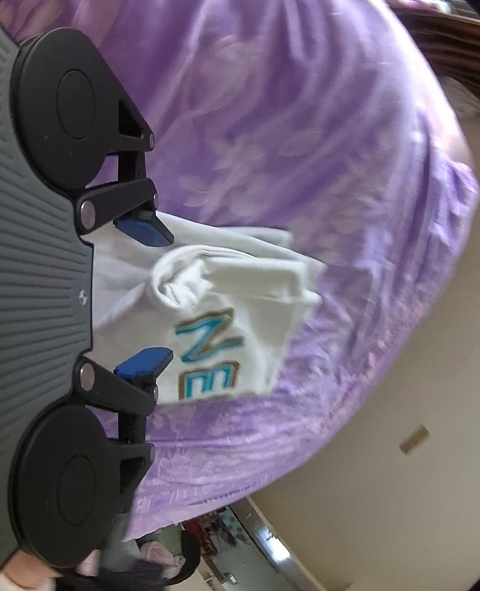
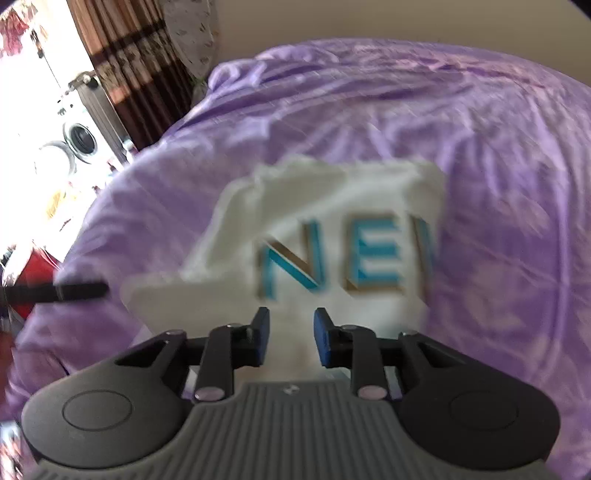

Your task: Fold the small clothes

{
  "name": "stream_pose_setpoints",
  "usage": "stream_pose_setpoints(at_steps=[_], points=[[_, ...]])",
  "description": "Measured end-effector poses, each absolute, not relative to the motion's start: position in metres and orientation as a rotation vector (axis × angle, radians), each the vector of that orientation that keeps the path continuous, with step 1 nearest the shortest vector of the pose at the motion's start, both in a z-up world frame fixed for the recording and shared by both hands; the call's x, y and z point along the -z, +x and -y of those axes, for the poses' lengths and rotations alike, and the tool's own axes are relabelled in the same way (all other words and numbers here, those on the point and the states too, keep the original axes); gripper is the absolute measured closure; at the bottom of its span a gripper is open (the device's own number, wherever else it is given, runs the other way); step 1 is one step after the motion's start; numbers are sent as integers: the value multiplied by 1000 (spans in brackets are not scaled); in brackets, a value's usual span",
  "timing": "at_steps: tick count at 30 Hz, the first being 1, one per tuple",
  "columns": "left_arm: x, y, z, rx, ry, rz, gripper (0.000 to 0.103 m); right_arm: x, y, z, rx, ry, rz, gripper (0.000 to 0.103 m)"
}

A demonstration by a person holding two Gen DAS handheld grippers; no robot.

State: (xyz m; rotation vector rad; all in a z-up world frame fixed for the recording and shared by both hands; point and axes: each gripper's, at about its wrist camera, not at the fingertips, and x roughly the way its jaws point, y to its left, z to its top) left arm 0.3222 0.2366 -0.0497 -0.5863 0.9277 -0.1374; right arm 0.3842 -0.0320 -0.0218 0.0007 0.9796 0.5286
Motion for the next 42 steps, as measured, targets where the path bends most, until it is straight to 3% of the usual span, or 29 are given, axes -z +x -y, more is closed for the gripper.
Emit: stream_pose_setpoints(at_steps=[3,5,7,8,9,12,13,18,23,28,35,39,42], points=[[74,337,-237,136,-652,-985,31,40,369,61,-503,-27,-1026,67],[88,342,-243,144,-717,-1003,34,52,357,74,-505,-30,-1062,54],[96,344,-248,129,-777,-1009,49,62,349,82,-523,-12,-1093,45],[96,342,-249,127,-783,-1007,69,68,347,83,-537,0,-1109,44],[93,341,-248,131,-776,-1003,79,73,345,85,-545,10,-1119,44],[66,335,-235,157,-688,-935,92,90,342,85,-546,24,-1147,46],[53,330,-230,165,-665,-898,92,95,342,83,-547,25,-1152,48],[8,311,-213,203,-512,-792,94,113,348,83,-516,65,-1172,79],[69,310,-236,81,-485,-932,95,113,345,94,-537,153,-1182,92],[113,310,-239,61,-500,-988,95,124,347,96,-518,195,-1220,98],[112,306,-236,40,-449,-1065,94,124,345,96,-515,173,-1232,103],[109,308,-247,41,-477,-1130,81,118,344,93,-510,108,-1253,103],[97,304,-252,38,-387,-1148,80,104,338,94,-476,-22,-1242,103]])
